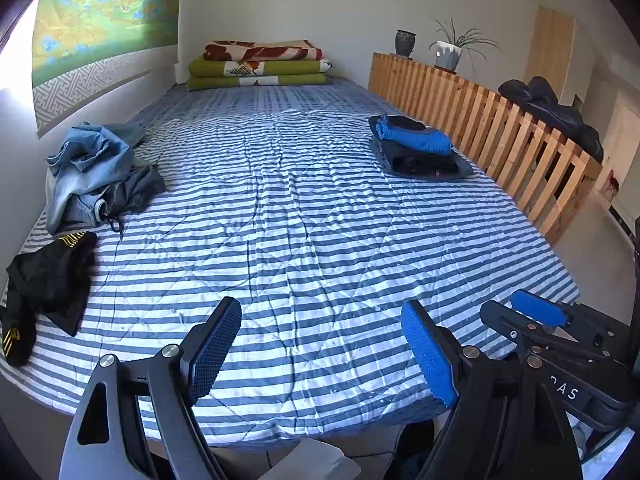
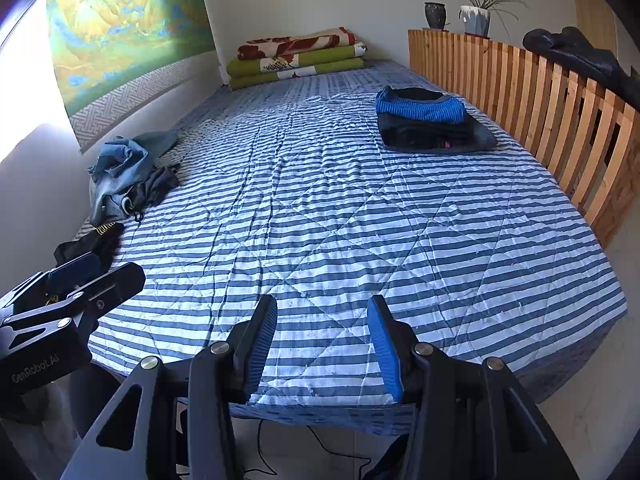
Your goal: Fold small clothes
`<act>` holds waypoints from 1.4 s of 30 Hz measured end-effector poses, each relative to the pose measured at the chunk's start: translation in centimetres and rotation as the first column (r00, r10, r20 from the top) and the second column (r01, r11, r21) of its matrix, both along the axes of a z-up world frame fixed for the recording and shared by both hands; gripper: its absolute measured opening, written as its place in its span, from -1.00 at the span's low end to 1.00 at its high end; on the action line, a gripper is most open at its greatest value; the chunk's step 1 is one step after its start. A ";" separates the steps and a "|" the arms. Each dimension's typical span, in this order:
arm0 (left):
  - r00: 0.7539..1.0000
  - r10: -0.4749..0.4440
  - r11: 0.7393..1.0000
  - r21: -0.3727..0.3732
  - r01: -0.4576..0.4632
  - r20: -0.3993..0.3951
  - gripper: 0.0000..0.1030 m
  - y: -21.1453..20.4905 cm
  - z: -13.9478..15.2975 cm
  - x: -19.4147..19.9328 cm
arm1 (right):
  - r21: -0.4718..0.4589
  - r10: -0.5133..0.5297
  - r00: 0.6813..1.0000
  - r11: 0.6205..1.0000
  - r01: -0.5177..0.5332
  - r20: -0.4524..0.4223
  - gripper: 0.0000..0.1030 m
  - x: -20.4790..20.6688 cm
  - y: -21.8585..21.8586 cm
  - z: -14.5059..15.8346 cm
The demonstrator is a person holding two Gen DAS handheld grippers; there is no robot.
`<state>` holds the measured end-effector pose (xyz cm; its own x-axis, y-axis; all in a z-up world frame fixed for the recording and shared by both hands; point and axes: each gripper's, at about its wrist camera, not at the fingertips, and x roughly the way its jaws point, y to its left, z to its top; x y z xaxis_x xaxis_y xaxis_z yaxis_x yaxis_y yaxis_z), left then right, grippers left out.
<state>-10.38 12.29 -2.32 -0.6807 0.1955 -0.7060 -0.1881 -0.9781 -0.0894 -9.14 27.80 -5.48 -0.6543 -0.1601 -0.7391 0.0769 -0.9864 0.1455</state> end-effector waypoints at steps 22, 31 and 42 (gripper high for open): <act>1.000 0.001 1.000 0.003 -0.001 0.007 0.65 -0.2 -0.4 -0.3 | 0.001 0.001 1.000 1.000 -0.001 0.011 -0.16 -0.2 -0.3 -0.1; 1.000 0.000 1.000 0.001 0.000 0.014 0.65 -0.2 -0.8 -0.4 | 0.000 -0.001 1.000 1.000 0.001 0.018 -0.16 -0.3 -0.3 -0.4; 1.000 0.000 1.000 -0.001 0.000 0.019 0.65 -0.1 -1.0 -0.6 | -0.003 -0.004 1.000 1.000 0.004 0.028 -0.16 -0.5 -0.3 -0.8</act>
